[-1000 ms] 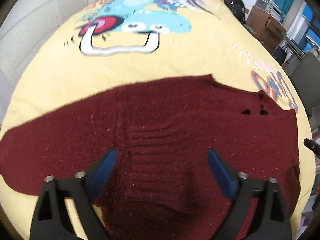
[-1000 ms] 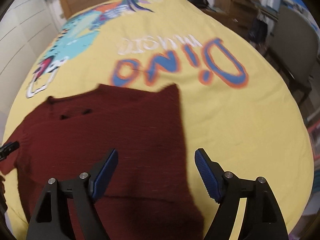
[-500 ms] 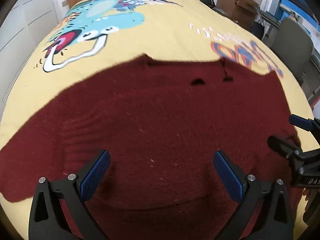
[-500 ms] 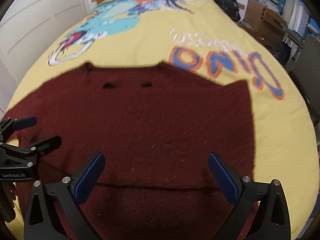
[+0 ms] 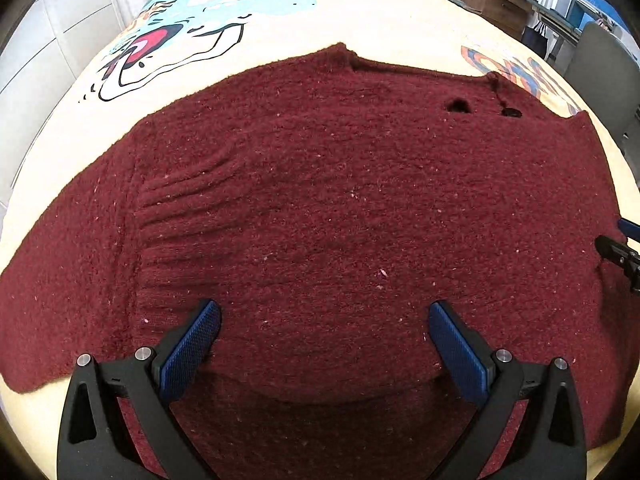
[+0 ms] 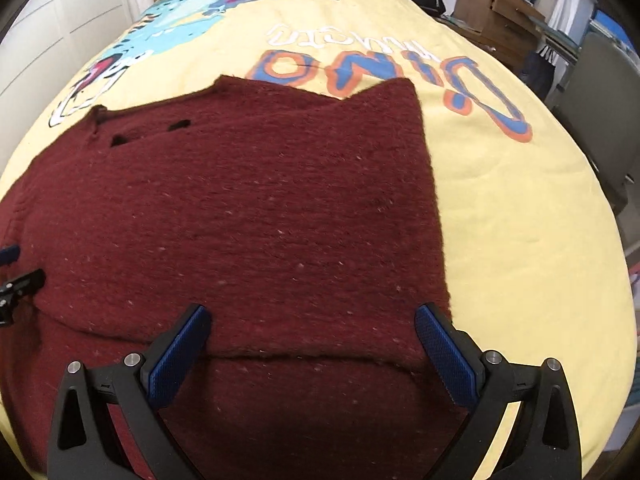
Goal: Fold small clothes
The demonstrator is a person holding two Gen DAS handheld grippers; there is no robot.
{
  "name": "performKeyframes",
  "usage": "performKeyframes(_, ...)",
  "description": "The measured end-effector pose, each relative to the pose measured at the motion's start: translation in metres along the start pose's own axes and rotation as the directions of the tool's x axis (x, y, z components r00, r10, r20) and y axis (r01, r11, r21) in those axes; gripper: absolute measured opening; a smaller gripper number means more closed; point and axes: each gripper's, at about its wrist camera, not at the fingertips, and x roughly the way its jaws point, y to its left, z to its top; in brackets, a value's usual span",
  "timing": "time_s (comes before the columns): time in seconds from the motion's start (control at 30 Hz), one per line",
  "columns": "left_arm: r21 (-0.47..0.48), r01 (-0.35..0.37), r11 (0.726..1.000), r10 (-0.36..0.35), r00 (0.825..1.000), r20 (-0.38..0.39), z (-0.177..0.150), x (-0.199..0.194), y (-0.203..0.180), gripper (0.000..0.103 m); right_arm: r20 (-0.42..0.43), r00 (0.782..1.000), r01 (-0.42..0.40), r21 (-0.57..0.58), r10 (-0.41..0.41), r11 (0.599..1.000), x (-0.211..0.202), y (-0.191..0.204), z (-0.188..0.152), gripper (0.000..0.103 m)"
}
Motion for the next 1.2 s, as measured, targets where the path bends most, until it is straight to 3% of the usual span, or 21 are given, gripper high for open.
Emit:
performKeyframes(0.13,0.006,-0.019,1.000,0.019,1.000,0.009,-0.002,0.001,-0.004,0.102,0.017,1.000,-0.018,0.033,0.017,0.999,0.001,-0.004,-0.004,0.102)
performKeyframes(0.3,0.009,-0.025,1.000,0.025,1.000,0.011,-0.004,0.000,-0.006,0.102,0.006,0.999,0.031,-0.002,-0.031,1.000,-0.002,0.007,-0.004,0.102)
performKeyframes(0.47,0.011,0.013,1.000,-0.013,1.000,-0.010,0.000,-0.008,-0.005,0.102,-0.015,0.999,0.031,0.005,-0.031,1.000,-0.020,0.013,-0.004,0.102)
performKeyframes(0.63,-0.067,0.060,0.996,-0.059,0.998,0.014,-0.004,-0.035,0.020,0.102,0.011,0.999,0.045,0.012,-0.045,0.999,-0.040,0.015,-0.012,0.102)
performKeyframes(0.83,-0.167,0.017,0.986,-0.011,0.999,0.039,-0.016,-0.062,0.064,0.102,0.024,0.999,0.047,0.030,-0.048,0.998,-0.064,0.014,-0.024,0.102)
performKeyframes(1.03,-0.308,-0.036,0.951,0.046,0.999,0.026,-0.035,-0.083,0.119,0.102,0.034,0.998,0.045,0.046,-0.046,0.998,-0.082,0.013,-0.036,0.102)
performKeyframes(1.2,-0.443,-0.086,0.892,0.098,0.995,0.004,-0.058,-0.092,0.171,0.102,0.029,0.999,0.037,0.070,-0.039,0.997,-0.092,0.010,-0.046,0.102)
